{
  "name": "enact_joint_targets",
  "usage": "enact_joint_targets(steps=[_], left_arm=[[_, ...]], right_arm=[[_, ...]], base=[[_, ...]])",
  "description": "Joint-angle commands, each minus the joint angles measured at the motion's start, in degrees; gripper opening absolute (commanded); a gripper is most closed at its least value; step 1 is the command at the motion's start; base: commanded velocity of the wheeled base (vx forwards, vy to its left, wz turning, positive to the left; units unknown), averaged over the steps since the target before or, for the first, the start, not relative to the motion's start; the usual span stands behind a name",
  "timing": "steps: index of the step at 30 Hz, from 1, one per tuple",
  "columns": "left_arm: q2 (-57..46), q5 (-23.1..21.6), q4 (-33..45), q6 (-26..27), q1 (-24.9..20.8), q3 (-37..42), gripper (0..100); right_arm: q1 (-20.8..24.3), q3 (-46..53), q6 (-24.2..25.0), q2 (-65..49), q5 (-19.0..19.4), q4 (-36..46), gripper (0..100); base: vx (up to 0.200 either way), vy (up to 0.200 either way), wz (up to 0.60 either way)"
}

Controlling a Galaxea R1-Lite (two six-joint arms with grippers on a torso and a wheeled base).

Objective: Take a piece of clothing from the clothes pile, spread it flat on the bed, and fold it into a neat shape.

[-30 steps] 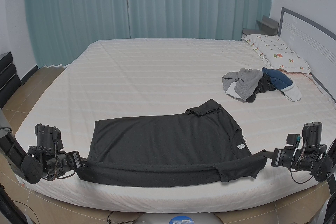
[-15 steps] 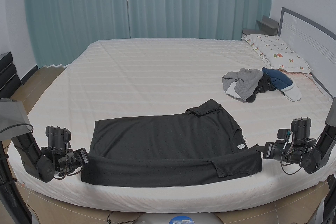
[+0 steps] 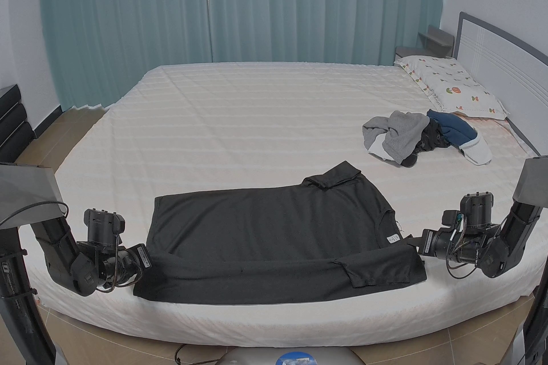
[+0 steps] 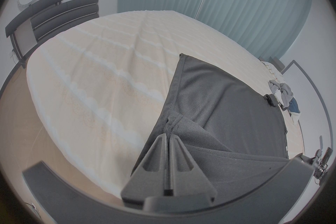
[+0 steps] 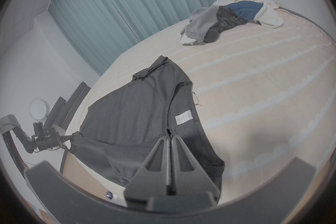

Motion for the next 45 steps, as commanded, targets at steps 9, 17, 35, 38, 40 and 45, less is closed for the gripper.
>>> enact_joint_targets(steps=[9, 17, 35, 38, 40, 45], left_arm=[[1.65, 0.08, 0.02, -0.66, -0.22, -0.96, 100], [0.68, 0.08, 0.02, -1.72, -0.13, -0.96, 100], [-6.17, 0.16, 0.11, -5.76, -0.83, -0.87, 100], [-6.26, 0.16, 0.02, -5.67, -0.83, -0.96, 100], [-6.44, 0.16, -0.07, -5.67, -0.92, -0.96, 100], [-6.52, 0.25, -0.59, -6.11, -1.18, -1.14, 100]], right_arm=[[0.37, -1.72, 0.80, 2.62, -0.01, 0.00, 100], [0.19, -0.84, 3.09, 1.39, -0.01, -1.85, 100], [0.37, 1.35, 6.78, -4.15, 0.17, -1.76, 100], [0.37, 1.35, 6.78, -4.06, 0.17, -1.76, 100], [0.37, 1.35, 6.78, -3.97, 0.17, -1.76, 100], [0.37, 1.35, 6.78, -4.15, 0.17, -1.76, 100]], base=[[0.000, 0.000, 0.00], [0.000, 0.000, 0.00], [0.000, -0.089, 0.00], [0.000, -0.067, 0.00], [0.000, 0.000, 0.00], [0.000, 0.000, 0.00]])
